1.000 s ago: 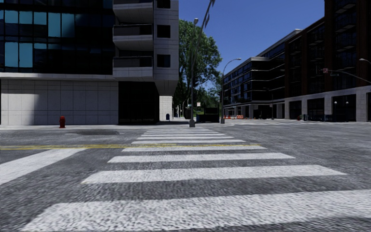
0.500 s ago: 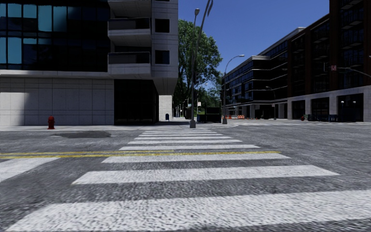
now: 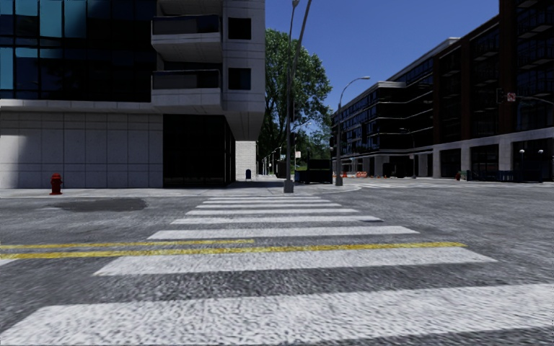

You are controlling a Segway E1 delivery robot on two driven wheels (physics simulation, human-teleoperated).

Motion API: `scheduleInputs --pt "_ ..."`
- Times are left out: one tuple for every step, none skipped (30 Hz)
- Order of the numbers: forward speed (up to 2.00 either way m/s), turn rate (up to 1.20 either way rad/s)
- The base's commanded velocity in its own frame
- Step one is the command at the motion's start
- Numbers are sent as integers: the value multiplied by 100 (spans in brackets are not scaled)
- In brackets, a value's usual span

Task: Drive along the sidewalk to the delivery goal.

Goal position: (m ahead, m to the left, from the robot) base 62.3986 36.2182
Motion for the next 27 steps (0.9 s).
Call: scheduleInputs --pt "200 0" --pt "200 0" --pt "200 0" --pt "200 0" --pt "200 0" --pt "200 0" --pt "200 0" --pt "200 0" --pt "200 0" --pt "200 0" --pt "200 0" --pt "200 0" --pt "200 0" --pt "200 0" --pt "200 0" --pt "200 0" --pt "200 0" --pt "200 0" --pt "200 0" --pt "200 0" --pt "200 0" --pt "200 0" --pt "200 0" --pt "200 0" --pt "200 0" --pt "200 0" --pt "200 0"
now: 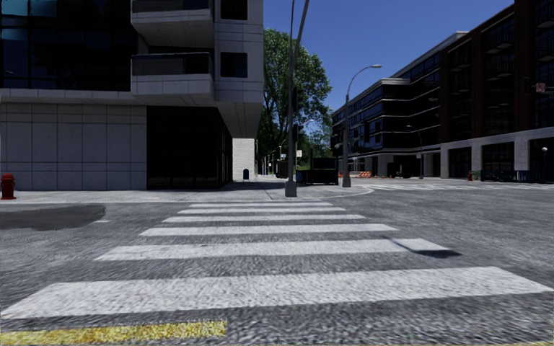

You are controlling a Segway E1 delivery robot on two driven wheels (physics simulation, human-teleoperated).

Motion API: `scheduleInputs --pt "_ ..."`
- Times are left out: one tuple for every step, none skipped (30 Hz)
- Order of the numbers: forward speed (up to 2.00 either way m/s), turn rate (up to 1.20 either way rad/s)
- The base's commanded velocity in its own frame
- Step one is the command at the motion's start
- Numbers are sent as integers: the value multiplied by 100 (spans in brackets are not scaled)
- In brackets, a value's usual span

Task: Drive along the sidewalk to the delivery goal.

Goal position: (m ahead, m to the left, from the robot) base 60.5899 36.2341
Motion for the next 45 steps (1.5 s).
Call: scheduleInputs --pt "200 0" --pt "200 0" --pt "200 0" --pt "200 0" --pt "200 0" --pt "200 0" --pt "200 0" --pt "200 0" --pt "200 0" --pt "200 0" --pt "200 0" --pt "200 0" --pt "200 0" --pt "200 0" --pt "200 0" --pt "200 0" --pt "200 0" --pt "200 0" --pt "200 0" --pt "200 0" --pt "200 0" --pt "200 0" --pt "200 0" --pt "200 0" --pt "200 0" --pt "200 15" --pt "200 15" --pt "200 53" --pt "200 60" --pt "200 62" --pt "200 62" --pt "200 62" --pt "200 54" --pt "200 11" --pt "200 1" --pt "200 1" --pt "200 0" --pt "200 0" --pt "200 0" --pt "200 0" --pt "200 0" --pt "200 0" --pt "200 0" --pt "200 0" --pt "200 0"
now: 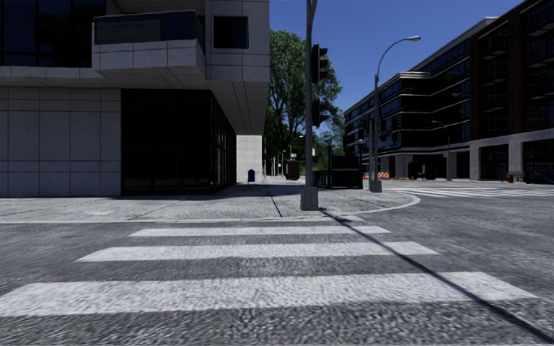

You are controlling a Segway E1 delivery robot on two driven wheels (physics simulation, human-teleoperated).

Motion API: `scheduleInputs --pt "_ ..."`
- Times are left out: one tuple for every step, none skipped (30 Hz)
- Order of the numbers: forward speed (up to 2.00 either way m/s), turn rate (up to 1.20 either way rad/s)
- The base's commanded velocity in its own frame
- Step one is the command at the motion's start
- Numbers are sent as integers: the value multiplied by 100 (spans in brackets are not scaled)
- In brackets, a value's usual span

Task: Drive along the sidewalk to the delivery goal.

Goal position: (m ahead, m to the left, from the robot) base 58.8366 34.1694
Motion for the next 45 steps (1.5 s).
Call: scheduleInputs --pt "200 0" --pt "200 0" --pt "200 0" --pt "200 0" --pt "200 0" --pt "200 0" --pt "200 0" --pt "200 0" --pt "200 0" --pt "200 0" --pt "200 0" --pt "200 0" --pt "200 0" --pt "200 0" --pt "200 3" --pt "200 3" --pt "200 30" --pt "200 56" --pt "200 70" --pt "200 72" --pt "200 72" --pt "200 72" --pt "200 51" --pt "200 36" --pt "200 36" --pt "200 24" --pt "200 12" --pt "200 7" --pt "200 5" --pt "200 5" --pt "200 2" --pt "200 1" --pt "200 1" --pt "200 1" --pt "200 1" --pt "200 0" --pt "200 11" --pt "200 60" --pt "200 70" --pt "200 74" --pt "200 74" --pt "200 32" --pt "200 14" --pt "200 9" --pt "200 7"
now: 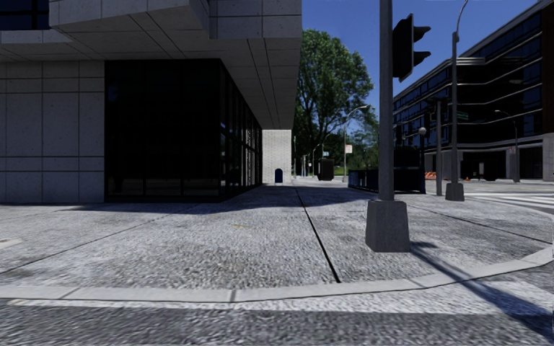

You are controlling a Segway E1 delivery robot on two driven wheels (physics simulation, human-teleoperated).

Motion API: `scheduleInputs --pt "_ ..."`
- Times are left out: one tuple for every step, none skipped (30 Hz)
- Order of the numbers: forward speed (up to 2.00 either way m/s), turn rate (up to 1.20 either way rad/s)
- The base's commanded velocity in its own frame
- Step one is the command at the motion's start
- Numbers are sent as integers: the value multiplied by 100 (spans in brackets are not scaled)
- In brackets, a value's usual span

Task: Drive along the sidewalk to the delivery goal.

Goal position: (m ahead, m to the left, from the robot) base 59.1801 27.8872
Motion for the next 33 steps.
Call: scheduleInputs --pt "200 3" --pt "200 3" --pt "200 0" --pt "200 0" --pt "200 0" --pt "200 0" --pt "200 0" --pt "200 0" --pt "200 0" --pt "200 0" --pt "200 0" --pt "200 0" --pt "200 0" --pt "200 0" --pt "200 0" --pt "200 0" --pt "200 0" --pt "200 13" --pt "200 24" --pt "175 26" --pt "144 27" --pt "144 27" --pt "132 28" --pt "130 28" --pt "128 28" --pt "128 28" --pt "128 28" --pt "128 30" --pt "128 35" --pt "128 43" --pt "128 43" --pt "128 47" --pt "136 47"
